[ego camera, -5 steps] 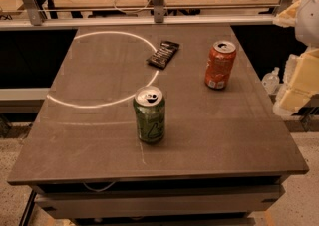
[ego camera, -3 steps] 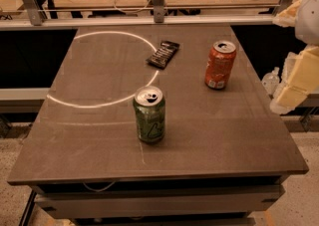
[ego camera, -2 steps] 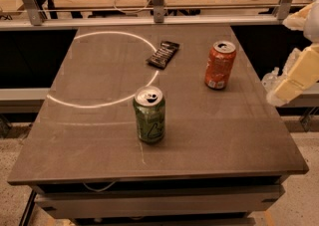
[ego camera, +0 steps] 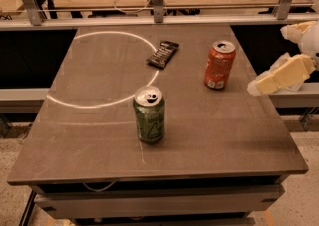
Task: Pick coke can
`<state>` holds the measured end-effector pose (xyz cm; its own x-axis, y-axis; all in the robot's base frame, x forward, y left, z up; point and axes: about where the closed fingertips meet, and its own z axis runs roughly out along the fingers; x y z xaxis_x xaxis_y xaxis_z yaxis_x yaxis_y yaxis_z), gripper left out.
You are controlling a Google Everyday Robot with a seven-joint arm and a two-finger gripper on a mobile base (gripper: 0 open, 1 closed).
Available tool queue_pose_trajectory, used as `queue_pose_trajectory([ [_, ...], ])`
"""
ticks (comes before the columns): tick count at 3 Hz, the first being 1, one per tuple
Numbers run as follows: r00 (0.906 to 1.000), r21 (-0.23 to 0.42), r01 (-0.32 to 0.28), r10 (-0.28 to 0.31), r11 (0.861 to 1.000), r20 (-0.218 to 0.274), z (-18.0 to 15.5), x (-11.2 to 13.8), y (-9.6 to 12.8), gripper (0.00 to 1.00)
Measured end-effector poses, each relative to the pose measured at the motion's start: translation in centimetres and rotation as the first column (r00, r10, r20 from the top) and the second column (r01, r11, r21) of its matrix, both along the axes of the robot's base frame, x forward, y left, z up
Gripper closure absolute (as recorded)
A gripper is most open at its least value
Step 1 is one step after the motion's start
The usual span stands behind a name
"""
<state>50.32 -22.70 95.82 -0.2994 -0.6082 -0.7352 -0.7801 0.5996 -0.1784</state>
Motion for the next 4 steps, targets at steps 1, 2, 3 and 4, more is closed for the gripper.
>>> queue_pose_trajectory([
  [1,0.9960,0.119,0.012,-0.022,0.993,0.086,-1.4,1.8,0.5,0.00],
  [2,0.9894,0.202,0.018,-0.047,0.979,0.137,-3.6,3.6,0.5,0.00],
  [3,0.9887,0.284,0.011,-0.053,0.959,0.140,-6.0,5.1,0.6,0.00],
  [4,0.9890,0.360,-0.009,-0.045,0.933,0.141,-7.9,6.7,1.3,0.00],
])
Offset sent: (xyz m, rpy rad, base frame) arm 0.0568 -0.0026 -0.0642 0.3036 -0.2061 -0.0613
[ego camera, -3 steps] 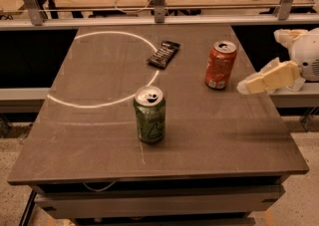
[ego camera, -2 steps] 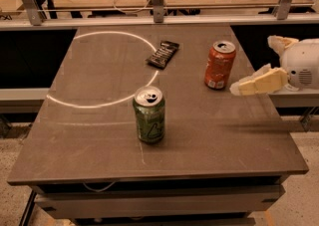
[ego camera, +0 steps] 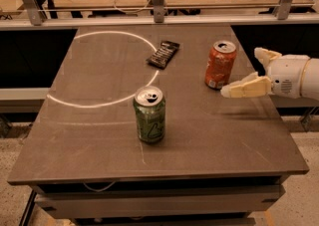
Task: Pick coke can
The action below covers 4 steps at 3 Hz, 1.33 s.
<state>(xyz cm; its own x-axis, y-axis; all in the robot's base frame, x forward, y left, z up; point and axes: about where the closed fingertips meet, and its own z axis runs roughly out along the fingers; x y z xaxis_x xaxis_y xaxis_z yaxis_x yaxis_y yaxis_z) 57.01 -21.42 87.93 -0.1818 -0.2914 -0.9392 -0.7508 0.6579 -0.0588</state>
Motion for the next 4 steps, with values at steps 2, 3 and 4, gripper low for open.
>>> queue_pose_trajectory([
  [2,0.9984,0.088,-0.033,0.028,0.996,0.050,0.0,3.8,1.5,0.00],
  [3,0.9969,0.098,-0.047,0.041,0.994,0.068,0.2,5.0,2.2,0.00],
  [4,0.9960,0.113,-0.069,0.062,0.991,0.064,-0.2,5.5,3.3,0.00],
])
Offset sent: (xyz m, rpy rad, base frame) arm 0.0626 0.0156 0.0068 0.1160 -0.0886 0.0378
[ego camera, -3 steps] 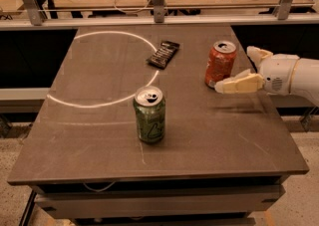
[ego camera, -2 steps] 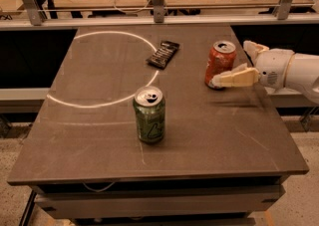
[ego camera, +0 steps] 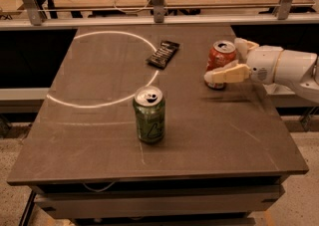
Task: Pick coke can
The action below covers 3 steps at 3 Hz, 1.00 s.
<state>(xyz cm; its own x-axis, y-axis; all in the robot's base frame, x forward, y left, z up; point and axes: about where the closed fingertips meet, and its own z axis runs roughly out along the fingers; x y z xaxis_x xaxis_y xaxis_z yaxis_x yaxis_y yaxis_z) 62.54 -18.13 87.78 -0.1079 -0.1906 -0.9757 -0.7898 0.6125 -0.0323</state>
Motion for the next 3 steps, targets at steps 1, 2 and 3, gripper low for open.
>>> queue_pose_trajectory([
  [1,0.9993,0.017,-0.036,0.036,0.999,-0.011,-0.46,-0.11,1.45,0.18],
  [2,0.9985,0.020,-0.052,0.052,0.998,-0.018,-0.68,-0.27,1.96,0.41],
  [3,0.9980,0.020,-0.059,0.059,0.998,-0.020,-0.69,-0.37,2.16,0.64],
])
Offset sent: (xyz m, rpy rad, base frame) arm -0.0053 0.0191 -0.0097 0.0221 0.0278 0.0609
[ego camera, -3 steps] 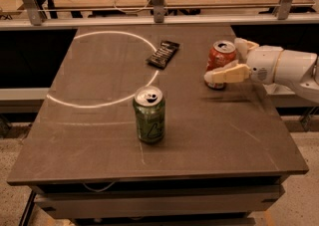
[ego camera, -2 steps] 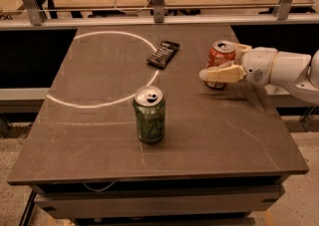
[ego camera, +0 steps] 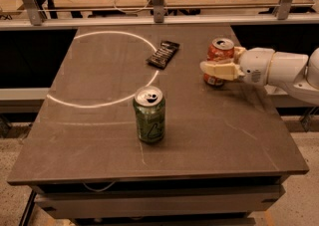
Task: Pick coke can
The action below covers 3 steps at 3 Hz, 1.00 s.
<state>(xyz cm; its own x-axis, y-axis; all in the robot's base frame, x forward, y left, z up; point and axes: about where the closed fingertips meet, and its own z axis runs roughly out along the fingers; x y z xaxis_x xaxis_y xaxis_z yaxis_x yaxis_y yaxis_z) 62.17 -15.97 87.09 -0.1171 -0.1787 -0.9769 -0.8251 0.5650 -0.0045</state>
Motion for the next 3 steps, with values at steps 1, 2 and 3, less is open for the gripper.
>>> queue_pose_trajectory([
  [1,1.0000,-0.009,0.005,-0.005,1.000,-0.001,1.6,0.2,-0.8,0.87],
  [2,0.9997,-0.034,0.022,-0.022,0.999,0.011,4.8,0.5,-2.7,1.00],
  [3,0.9985,-0.028,0.049,-0.049,0.998,0.025,8.1,0.8,-5.3,1.00],
])
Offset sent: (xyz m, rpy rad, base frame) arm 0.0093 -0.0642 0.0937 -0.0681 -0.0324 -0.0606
